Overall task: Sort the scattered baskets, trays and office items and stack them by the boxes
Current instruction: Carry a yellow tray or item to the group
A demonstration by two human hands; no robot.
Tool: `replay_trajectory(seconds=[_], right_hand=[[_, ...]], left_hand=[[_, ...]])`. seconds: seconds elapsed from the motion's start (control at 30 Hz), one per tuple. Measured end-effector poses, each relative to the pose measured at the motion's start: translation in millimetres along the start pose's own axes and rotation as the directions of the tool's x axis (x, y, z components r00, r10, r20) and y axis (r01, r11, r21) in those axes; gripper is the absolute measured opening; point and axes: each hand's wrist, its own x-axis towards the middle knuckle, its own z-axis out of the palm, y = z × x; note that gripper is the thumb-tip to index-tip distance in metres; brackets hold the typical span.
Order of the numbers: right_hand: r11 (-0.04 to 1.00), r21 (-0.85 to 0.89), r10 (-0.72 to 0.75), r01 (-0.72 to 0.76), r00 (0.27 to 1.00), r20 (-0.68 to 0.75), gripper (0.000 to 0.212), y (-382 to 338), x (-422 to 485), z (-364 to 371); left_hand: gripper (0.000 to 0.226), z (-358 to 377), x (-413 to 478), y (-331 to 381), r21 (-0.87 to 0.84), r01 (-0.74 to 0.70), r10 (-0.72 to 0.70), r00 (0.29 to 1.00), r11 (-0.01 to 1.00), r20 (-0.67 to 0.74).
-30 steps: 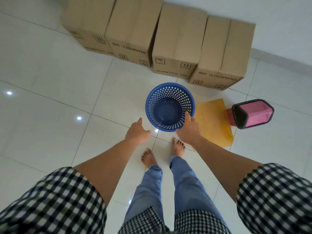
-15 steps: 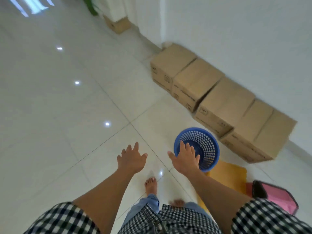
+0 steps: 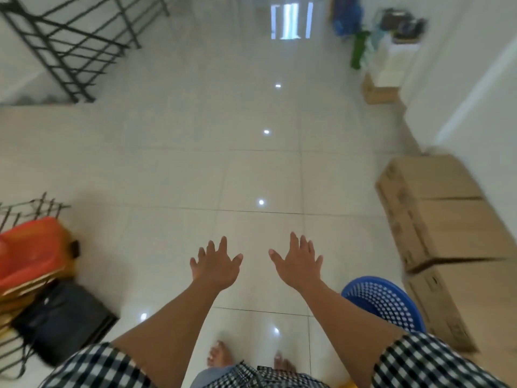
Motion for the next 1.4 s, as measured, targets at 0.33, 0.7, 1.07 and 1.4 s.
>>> replay_trajectory(seconds=[0.33, 0.7, 1.07, 1.4], right_hand=[[0.919, -0.167, -0.336, 0.356, 0.932, 0.138, 0.087, -172.1, -65.7, 110.6], [0.712, -0.219, -0.584, 0.668, 0.735, 0.344, 0.083, -355.5, -200.7, 288.8], [0.518, -0.182, -0.669, 0.836, 0.528, 0.524, 0.084, -475.7, -261.3, 393.3], [0.366, -0.142, -0.665, 0.920, 0.365, 0.652, 0.087, -589.2, -251.3, 463.5]], left_hand=[[0.075, -4.0, -70.6, -199.5, -0.251, 0.284, -0.318, 0.942, 0.925, -0.105], [0.075, 28.0, -171.3, -463.9, -0.412, 0.561, -0.630, 0.776, 0.718, -0.040], [0.078, 42.3, -203.1, -602.3, -0.505, 0.729, -0.818, 0.570, 0.461, 0.077], [0.076, 11.4, -193.3, -684.4, -0.564, 0.791, -0.901, 0.397, 0.237, 0.178]])
